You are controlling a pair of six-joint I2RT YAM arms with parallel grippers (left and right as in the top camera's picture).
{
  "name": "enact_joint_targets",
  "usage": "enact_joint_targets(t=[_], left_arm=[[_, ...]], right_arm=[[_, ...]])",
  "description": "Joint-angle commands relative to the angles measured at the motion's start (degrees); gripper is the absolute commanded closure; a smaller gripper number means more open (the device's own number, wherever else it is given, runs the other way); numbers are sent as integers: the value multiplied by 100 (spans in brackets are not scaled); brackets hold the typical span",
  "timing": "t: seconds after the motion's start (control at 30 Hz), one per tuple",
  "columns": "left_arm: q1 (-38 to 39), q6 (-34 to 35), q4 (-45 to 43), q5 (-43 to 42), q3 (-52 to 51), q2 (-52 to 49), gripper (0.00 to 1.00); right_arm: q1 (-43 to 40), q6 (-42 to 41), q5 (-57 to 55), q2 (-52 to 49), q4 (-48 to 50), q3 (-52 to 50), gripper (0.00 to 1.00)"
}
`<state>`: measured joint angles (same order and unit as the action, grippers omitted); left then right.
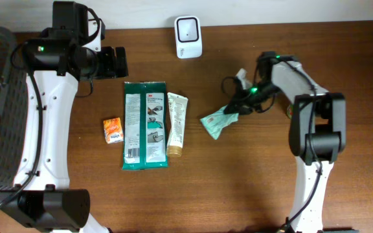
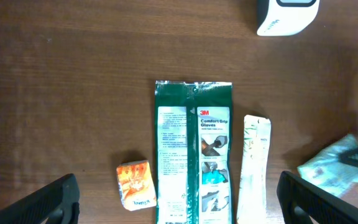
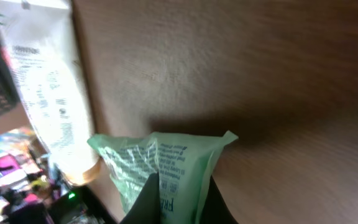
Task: Scan the item barcode
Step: 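Raise the wipes packet with the right gripper over the white scanner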
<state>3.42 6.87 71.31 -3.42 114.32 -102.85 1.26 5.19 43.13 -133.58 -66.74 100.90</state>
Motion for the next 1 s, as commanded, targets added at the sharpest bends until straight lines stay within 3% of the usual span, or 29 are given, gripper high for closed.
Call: enact_joint_targets(t=[0.0,0.13,0.2,0.33,0.47,0.57,0.73,0.8,0.97], left_arm=[[17,-33,-4,20,81,59,1],[17,-33,-4,20,81,59,1],[17,-33,-4,20,81,59,1],[17,-33,-4,20,81,59,1],[17,-33,-4,20,81,59,1],[17,-33,-4,20,81,59,1],[17,-33,-4,20,81,59,1],[17,-33,-4,20,81,59,1],[17,-33,-4,20,81,59,1]], right_arm=[[-365,428,278,1045,-411,616,96],[-619,286,219,2752,-494,695,96],[-730,-166,-295,3722,-498,697,96],[-927,-529,-328,4719,-442,697,96],[-879,-614,-339,5064,-461,706,96],[-385,-767,-1121,4916,-442,1073,96],[957,-844,-3447,3705,-428,3093,96],[1449,-354,-4704,3010,256,3281,96],[2087,695,-6343,1480,2000,3281,96]])
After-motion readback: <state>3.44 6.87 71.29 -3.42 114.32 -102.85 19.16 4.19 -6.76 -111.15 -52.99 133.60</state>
